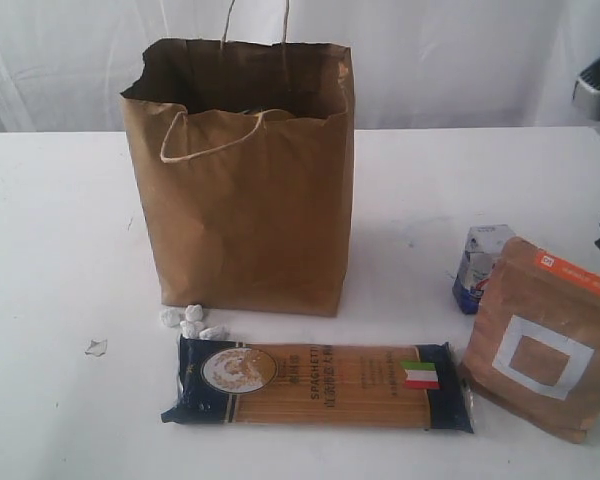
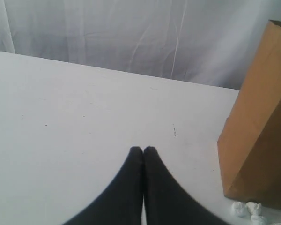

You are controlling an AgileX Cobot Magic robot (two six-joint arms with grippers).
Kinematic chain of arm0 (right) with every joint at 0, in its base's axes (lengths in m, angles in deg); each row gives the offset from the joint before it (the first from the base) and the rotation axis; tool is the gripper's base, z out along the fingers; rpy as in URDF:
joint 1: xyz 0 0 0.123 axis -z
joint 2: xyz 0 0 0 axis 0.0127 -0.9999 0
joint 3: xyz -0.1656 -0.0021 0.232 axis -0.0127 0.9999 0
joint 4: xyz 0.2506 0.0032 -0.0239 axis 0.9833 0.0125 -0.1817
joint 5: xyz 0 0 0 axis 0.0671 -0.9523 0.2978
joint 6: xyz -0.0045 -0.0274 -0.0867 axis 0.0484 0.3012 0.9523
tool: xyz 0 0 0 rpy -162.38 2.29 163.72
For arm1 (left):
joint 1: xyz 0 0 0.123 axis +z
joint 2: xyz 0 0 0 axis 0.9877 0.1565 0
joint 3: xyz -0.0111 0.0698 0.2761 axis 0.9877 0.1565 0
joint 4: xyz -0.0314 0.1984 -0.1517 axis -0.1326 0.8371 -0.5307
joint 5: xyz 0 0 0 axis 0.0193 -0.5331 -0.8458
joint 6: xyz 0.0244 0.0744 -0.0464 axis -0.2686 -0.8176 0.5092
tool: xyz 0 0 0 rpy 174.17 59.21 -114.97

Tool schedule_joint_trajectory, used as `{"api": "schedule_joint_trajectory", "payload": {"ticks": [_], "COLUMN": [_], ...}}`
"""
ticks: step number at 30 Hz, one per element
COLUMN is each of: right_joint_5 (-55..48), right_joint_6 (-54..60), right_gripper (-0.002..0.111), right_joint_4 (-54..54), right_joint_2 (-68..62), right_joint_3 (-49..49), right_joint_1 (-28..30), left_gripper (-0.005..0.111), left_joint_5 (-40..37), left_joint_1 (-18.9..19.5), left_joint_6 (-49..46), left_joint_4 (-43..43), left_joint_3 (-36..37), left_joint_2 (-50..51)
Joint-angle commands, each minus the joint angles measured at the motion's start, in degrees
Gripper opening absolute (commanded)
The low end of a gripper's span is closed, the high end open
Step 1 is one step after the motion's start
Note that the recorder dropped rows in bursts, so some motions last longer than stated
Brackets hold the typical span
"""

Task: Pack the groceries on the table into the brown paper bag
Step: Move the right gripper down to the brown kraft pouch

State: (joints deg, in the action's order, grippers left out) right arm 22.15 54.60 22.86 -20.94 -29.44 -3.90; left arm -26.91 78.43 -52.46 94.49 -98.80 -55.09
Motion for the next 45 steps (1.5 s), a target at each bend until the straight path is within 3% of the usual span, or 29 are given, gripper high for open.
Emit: {"api": "schedule_joint_trajectory", "payload": {"ticks": [1, 4, 9, 17, 22, 24, 27, 32, 34, 45], "right_joint_5": [-0.5, -0.8, 0.1, 7.8, 10.9, 11.0, 11.8, 14.1, 14.7, 19.7], "right_joint_6": [2.8, 2.3, 3.3, 6.4, 6.2, 6.2, 6.2, 6.2, 6.2, 3.7], "right_gripper": [0.0, 0.0, 0.0, 0.0, 0.001, 0.007, 0.024, 0.071, 0.082, 0.084], "right_joint_4": [5.7, 5.7, 8.5, 8.8, 7.3, 7.2, 6.5, 6.9, 6.9, 12.5], "right_joint_2": [0.2, 0.2, 0.5, 3.3, 3.5, 3.5, 3.5, 3.0, 2.8, 1.1], "right_joint_3": [0.0, 0.1, 1.0, 11.2, 11.7, 10.7, 9.8, 10.1, 10.1, 10.2], "right_joint_1": [0.4, 0.4, 0.4, 0.4, 0.4, 0.4, 0.4, 0.4, 0.4, 0.4], "left_gripper": [0.0, 0.0, 0.0, 0.0, 0.0, 0.0, 0.0, 0.0, 0.0, 0.0], "left_joint_5": [11.5, 11.4, 0.5, 2.3, 2.3, 2.3, 2.3, 2.3, 2.3, 2.3], "left_joint_1": [0.2, 0.2, 0.2, 0.2, 0.2, 0.2, 0.2, 0.2, 0.2, 0.2], "left_joint_6": [0.4, 0.2, 0.2, 1.2, 1.0, 1.0, 1.0, 1.0, 1.0, 0.8], "left_joint_4": [0.0, 0.0, 0.0, -0.2, -0.2, -0.2, -0.2, -0.2, -0.2, -0.2], "left_joint_3": [6.5, 8.1, 10.8, 12.7, 12.7, 12.7, 12.7, 12.7, 12.7, 12.7], "left_joint_2": [0.0, 0.0, 0.0, -0.1, -0.1, -0.1, -0.1, -0.1, -0.1, -0.1]}}
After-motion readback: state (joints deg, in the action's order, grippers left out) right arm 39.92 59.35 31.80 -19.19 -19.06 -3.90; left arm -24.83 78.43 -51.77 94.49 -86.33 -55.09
